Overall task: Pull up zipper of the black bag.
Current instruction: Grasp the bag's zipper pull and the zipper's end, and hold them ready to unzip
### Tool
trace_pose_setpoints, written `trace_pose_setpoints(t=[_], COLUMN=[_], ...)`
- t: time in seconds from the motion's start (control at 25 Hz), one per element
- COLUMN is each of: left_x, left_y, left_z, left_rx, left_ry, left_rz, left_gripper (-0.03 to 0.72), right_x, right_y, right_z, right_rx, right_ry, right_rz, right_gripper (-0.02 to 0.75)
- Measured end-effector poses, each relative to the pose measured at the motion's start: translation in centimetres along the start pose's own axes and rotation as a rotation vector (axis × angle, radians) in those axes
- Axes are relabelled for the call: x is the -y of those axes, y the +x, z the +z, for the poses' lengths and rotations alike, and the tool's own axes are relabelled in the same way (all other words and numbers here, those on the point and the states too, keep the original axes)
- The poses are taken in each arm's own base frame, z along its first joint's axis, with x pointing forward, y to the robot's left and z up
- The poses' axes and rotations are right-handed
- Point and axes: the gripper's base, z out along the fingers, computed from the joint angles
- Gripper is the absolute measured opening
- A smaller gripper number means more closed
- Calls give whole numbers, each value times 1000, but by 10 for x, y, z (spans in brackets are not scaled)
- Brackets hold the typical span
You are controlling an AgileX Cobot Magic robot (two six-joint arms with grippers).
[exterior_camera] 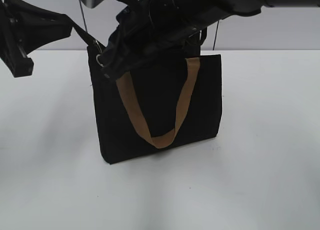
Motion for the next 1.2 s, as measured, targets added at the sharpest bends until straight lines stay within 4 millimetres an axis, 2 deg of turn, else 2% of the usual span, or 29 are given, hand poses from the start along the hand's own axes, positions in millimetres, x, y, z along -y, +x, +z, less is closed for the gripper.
trace_pose_setpoints(t=[0.32,0.64,1.2], left_x=[0,7,11], left_y=[6,20,36], left_z=[0,-2,-8], left_rx=[-71,-218,-407], left_ry=[-3,71,106], left_rz=[28,-47,-61], left_gripper=[74,74,74], right_x=[1,14,14], right_y=[0,5,6], right_z=[0,-4,-4], right_rx=[0,-9,-16], right_ry=[2,22,14], right_rz=[2,24,11], right_gripper=[-1,-1,-1])
